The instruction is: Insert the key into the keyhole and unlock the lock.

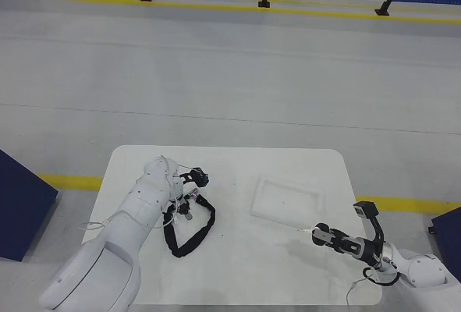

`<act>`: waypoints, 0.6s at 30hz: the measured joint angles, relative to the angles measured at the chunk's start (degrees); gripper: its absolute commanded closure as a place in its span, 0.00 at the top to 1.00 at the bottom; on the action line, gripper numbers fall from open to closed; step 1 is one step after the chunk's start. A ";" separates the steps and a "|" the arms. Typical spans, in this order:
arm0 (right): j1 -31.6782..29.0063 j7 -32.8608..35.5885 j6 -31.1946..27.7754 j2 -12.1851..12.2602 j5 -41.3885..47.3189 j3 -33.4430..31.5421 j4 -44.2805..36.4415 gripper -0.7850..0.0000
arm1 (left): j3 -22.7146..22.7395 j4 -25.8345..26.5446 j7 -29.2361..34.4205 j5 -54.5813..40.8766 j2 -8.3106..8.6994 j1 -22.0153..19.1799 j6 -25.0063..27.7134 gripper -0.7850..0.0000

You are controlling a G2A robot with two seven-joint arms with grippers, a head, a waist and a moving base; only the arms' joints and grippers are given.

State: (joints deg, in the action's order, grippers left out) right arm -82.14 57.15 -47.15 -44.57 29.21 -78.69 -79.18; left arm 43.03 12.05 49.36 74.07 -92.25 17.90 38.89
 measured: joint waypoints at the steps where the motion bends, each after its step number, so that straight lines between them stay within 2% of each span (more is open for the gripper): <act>1: 0.00 0.00 0.00 0.00 0.00 0.00 0.00 0.00 | 0.00 0.00 0.00 0.00 0.00 0.00 0.00 1.00; 10: 0.00 0.00 0.00 0.00 0.00 0.00 0.00 0.00 | -0.07 0.09 -0.23 0.18 0.04 0.17 -0.27 1.00; 13: 0.00 0.00 0.00 0.00 0.00 0.00 0.00 0.00 | -0.14 0.28 -1.61 0.76 0.38 0.93 -2.59 1.00; 18: 0.00 0.00 0.00 0.00 0.00 0.00 0.00 0.00 | 0.61 -0.61 -2.24 -0.43 1.09 0.57 -1.74 1.00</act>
State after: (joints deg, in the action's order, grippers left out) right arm -82.14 57.15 -47.15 -44.57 29.21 -78.69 -79.18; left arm 43.64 11.44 47.12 73.64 -91.17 18.47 37.16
